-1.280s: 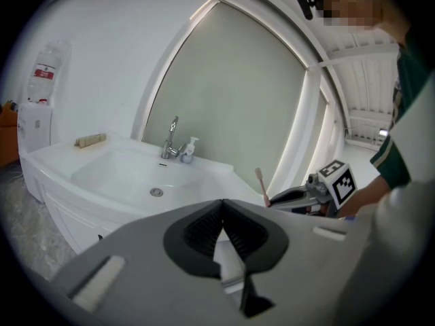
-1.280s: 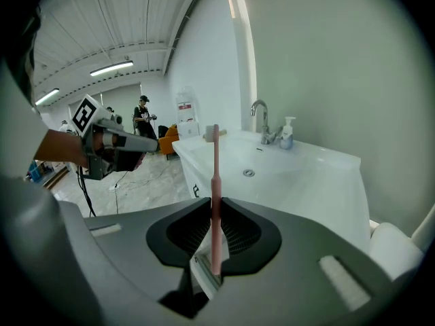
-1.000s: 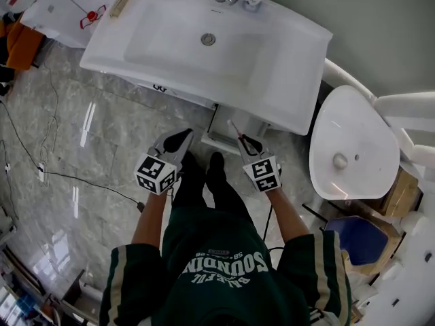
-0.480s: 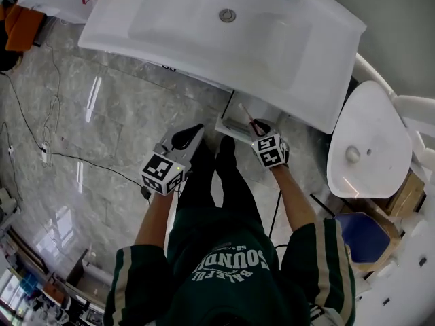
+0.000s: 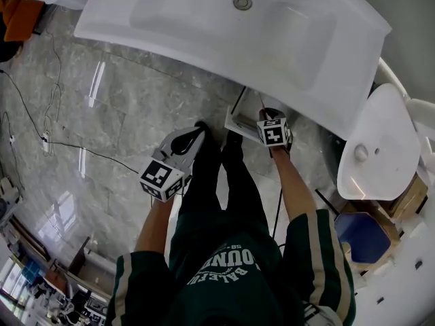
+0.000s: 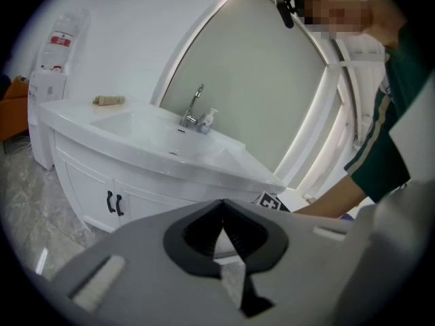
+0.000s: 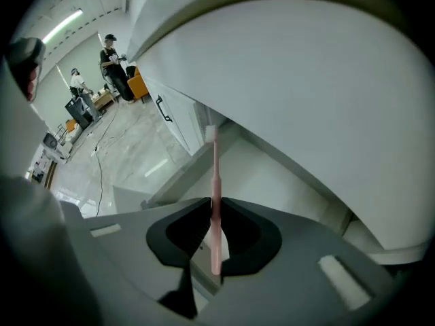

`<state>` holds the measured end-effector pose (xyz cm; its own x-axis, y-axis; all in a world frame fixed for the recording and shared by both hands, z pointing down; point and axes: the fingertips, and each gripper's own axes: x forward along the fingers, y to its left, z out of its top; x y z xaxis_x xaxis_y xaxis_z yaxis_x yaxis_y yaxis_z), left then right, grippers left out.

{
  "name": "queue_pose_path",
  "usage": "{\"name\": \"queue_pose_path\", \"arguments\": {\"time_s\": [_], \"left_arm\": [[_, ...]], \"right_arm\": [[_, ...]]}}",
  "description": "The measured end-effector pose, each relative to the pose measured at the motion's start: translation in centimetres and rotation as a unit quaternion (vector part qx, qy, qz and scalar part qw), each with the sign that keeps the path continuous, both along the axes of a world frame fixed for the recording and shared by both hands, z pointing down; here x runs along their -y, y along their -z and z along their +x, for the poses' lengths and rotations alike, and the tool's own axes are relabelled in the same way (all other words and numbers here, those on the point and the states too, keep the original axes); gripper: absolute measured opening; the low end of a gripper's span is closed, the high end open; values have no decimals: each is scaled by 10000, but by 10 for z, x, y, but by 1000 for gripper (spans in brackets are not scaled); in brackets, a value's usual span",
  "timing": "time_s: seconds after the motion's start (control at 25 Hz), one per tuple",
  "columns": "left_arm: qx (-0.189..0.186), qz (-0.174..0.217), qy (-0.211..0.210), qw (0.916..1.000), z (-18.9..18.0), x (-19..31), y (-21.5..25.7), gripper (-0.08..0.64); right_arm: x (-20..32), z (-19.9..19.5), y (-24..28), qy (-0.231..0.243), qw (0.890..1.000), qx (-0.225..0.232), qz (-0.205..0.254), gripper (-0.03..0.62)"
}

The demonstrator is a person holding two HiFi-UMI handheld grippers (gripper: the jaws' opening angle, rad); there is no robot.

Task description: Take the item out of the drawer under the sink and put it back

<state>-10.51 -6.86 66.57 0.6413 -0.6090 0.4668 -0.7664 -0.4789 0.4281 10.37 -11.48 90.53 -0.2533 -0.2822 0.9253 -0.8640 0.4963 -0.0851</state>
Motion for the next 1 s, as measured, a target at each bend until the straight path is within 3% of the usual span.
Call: {"name": "queue_pose_path", "arguments": {"time_s": [0.44,1.0], "left_arm": [[1,-237,-156,9996,1,-7,-23,49],[-41,-271,-144,9995,-3,-9,-26,49]], "right_arm": [[9,9,-50,-708,9966,-171,-377,51],[11,17,-63,-1094,9909,-304,-716,52]]}}
